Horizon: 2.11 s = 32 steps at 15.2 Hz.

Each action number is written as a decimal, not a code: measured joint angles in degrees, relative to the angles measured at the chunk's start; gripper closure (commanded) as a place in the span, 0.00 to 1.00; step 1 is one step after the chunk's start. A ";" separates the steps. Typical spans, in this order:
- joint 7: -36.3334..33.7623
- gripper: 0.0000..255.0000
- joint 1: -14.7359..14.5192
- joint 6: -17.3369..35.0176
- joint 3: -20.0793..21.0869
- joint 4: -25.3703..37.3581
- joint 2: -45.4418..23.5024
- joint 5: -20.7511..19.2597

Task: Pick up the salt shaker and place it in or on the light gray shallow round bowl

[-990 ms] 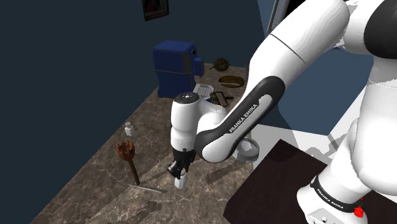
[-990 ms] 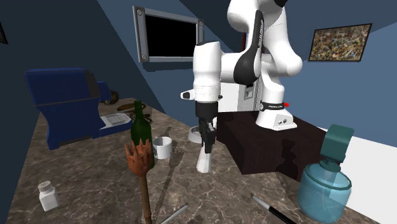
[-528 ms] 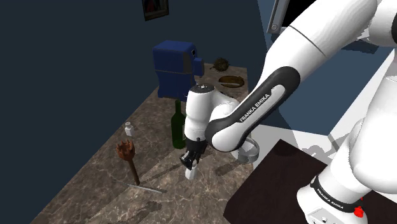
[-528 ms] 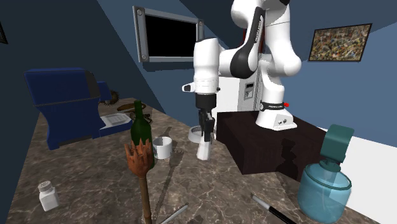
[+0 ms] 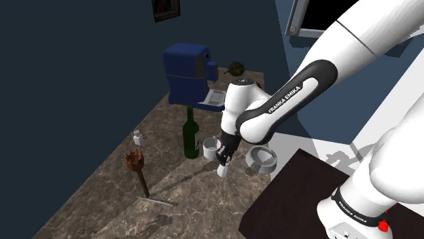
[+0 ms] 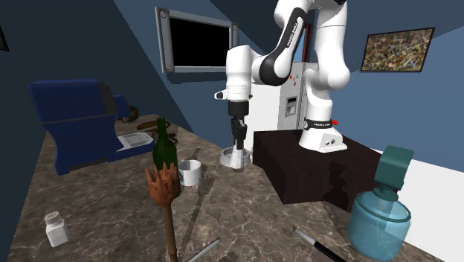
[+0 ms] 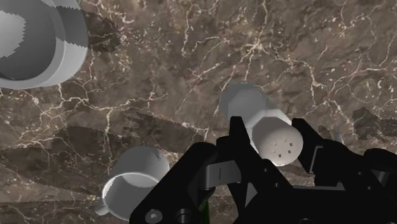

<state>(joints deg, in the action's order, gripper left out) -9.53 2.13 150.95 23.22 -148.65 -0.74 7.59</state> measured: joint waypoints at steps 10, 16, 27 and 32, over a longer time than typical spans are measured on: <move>19.74 1.00 7.21 -2.31 -8.99 -6.69 7.78 4.12; 30.50 1.00 12.57 -4.75 -15.95 -7.77 10.35 2.55; 42.02 1.00 18.48 -3.64 -23.32 -5.55 6.08 0.30; 43.22 1.00 18.27 1.04 -23.32 -5.79 1.60 1.52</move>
<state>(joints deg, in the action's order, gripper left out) 33.70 20.39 151.99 -0.10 -154.45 0.86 9.11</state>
